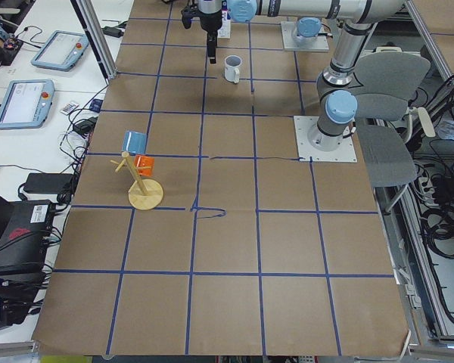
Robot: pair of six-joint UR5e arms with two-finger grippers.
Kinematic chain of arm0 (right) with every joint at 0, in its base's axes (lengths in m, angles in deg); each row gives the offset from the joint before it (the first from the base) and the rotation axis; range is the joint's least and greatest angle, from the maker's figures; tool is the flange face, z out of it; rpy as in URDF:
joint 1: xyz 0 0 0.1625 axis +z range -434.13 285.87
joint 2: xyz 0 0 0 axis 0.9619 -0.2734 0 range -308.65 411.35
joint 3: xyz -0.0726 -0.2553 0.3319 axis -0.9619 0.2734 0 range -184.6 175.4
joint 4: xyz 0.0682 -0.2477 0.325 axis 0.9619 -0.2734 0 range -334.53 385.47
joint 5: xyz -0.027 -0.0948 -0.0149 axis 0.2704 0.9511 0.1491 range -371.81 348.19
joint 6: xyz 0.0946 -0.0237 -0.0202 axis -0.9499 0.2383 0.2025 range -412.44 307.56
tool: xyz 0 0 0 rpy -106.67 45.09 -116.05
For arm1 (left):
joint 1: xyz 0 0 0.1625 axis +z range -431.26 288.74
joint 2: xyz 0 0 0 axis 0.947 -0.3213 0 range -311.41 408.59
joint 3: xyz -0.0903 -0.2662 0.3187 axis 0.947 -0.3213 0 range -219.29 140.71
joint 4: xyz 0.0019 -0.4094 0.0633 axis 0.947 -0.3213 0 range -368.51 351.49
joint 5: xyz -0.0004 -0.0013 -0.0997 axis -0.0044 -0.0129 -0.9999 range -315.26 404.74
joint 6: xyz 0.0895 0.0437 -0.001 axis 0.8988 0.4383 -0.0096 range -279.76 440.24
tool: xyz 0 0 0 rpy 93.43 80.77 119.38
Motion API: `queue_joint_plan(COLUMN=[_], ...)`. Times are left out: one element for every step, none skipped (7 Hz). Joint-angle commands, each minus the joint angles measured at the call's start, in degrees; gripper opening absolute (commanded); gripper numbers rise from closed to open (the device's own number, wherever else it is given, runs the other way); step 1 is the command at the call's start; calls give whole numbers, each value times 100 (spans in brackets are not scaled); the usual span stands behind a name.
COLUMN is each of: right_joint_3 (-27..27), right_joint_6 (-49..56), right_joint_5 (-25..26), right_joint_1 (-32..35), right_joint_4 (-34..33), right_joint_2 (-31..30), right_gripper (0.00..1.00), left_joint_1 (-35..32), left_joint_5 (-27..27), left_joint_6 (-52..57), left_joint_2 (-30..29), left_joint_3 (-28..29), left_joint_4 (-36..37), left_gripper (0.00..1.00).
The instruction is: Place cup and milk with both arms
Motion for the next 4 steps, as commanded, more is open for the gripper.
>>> queue_joint_plan(right_joint_3=[25,34,51,182], right_joint_6=[-7,-7,-7,-15], right_joint_5=[15,16,16,-2], right_joint_1=[-3,-3,-3,14], right_joint_4=[29,38,38,56], right_joint_2=[-2,-2,-2,-10], right_gripper=[26,14,11,11], left_joint_1=[1,1,-8,9], left_joint_5=[-27,-10,-70,-141], left_joint_6=[0,105,54,27], left_joint_2=[-15,-6,-41,-85], left_joint_3=[112,156,156,174], left_joint_4=[-85,-85,-67,203], left_gripper=[100,100,100,100])
